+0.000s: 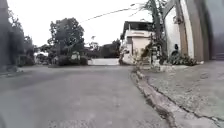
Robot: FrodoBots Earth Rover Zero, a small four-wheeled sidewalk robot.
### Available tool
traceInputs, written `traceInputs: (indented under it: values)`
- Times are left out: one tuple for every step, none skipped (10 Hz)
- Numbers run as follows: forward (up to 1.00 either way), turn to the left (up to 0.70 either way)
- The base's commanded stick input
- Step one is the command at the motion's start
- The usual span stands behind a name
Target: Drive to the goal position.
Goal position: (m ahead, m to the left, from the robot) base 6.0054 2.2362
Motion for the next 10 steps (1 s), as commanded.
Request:
traceInputs:
  values:
    - [1.00, 0.00]
    - [1.00, 0.00]
    - [1.00, 0.00]
    - [1.00, 0.01]
    - [1.00, 0.01]
    - [1.00, 0.00]
    - [1.00, 0.06]
    - [1.00, 0.06]
    - [1.00, 0.03]
    - [1.00, 0.00]
